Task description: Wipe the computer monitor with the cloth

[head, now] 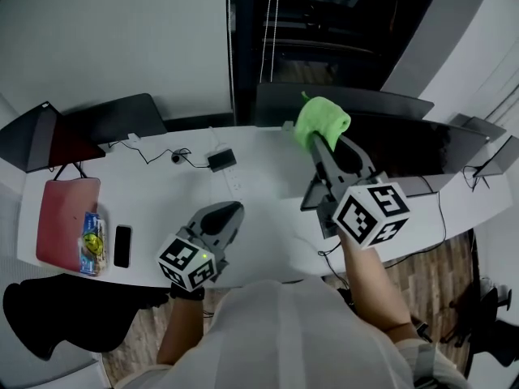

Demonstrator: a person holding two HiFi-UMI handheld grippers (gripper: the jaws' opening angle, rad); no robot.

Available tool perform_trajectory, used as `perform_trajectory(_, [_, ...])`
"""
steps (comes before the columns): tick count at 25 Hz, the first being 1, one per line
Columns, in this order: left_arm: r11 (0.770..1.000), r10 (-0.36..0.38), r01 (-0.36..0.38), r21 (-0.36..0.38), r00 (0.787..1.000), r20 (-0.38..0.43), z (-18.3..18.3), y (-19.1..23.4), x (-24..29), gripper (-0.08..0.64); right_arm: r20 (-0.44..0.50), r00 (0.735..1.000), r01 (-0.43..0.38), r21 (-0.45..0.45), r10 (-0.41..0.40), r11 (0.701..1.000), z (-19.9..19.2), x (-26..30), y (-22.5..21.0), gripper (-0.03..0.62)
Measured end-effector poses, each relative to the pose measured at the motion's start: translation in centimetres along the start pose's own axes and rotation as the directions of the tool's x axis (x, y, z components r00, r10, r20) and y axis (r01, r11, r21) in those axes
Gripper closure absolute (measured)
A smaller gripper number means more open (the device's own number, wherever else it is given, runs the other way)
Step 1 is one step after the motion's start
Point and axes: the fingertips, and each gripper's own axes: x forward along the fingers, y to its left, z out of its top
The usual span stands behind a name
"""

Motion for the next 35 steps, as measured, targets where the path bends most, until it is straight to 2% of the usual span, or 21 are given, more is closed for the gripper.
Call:
perform_trajectory(6, [1.0,-0.011,0.011,-0.002,1.0,-0.012,-0.3,-0.5,0.3,0.526,-0.012,1.0,0.01,0.036,-0.01,0.999,-1.4,-0.4,-0.5,0.522])
perform_trajectory(22, [1.0,-0.028,0.028,-0.002,0.999,-0.025,-1.1,-1.7,0.8,0.526,-0.117,0.993,0.029,0.029,-0.025,0.999,-7.0,-1.7,-1.2,0.522])
perform_trajectory(35, [0.999,-0.038,0.038,-0.009,0.998,-0.044,-1.8,-1.9,0.8,0.526,-0.209,0.977,0.058,0.029,-0.051,0.998,-12.1,-2.2,-1.8,0.522])
